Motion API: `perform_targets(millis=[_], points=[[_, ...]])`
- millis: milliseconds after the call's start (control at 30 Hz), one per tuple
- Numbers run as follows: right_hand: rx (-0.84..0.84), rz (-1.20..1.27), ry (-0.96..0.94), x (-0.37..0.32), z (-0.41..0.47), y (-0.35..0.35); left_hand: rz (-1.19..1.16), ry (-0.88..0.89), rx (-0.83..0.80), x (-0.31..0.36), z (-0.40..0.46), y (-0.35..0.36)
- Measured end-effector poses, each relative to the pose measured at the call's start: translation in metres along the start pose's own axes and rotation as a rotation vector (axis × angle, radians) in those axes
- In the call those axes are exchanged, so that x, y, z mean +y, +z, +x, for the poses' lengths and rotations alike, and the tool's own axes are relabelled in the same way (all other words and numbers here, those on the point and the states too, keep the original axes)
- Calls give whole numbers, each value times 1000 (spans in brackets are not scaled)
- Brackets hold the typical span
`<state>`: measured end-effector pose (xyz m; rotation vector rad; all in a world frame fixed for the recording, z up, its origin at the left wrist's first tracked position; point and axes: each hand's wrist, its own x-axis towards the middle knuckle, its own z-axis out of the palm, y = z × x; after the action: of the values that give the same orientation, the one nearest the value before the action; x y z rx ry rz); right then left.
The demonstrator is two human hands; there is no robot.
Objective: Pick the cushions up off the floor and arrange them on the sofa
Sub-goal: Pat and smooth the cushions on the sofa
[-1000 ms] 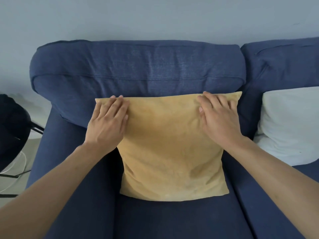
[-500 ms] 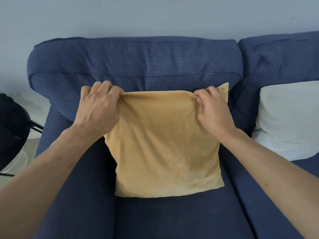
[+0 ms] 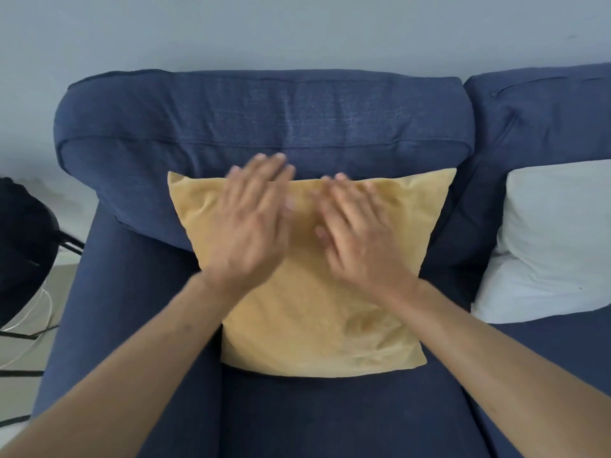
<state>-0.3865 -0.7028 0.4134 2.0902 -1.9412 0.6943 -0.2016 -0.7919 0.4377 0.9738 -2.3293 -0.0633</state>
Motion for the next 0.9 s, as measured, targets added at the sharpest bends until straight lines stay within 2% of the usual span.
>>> perform_targets(millis=[67,133,267,467,600,667,767,900], points=[[-129,-45,-57,-6,-4,15,-42,60,-179,12,-11,25],[-229,-155,-34,3,-5,21,45,62,-300,-1,-19,42],[-269,-257,76,37,-6,19,258,8,-391,-44,-18,42],[-241,-306,276,81,-17,-2,323,-165,-400,-100,-30,8],[-67,-305,412,70,-24,-16,253,-193,-344,-100,-30,-12],[-3,-280,335,45,-29,-17,206,-153,-261,-78,-27,-15],[-23,-188,131,-2,-40,0,122,-17,-189,-30,-30,2],[-82,-194,93,-11,-55,31,161,93,-252,-1,-46,43]])
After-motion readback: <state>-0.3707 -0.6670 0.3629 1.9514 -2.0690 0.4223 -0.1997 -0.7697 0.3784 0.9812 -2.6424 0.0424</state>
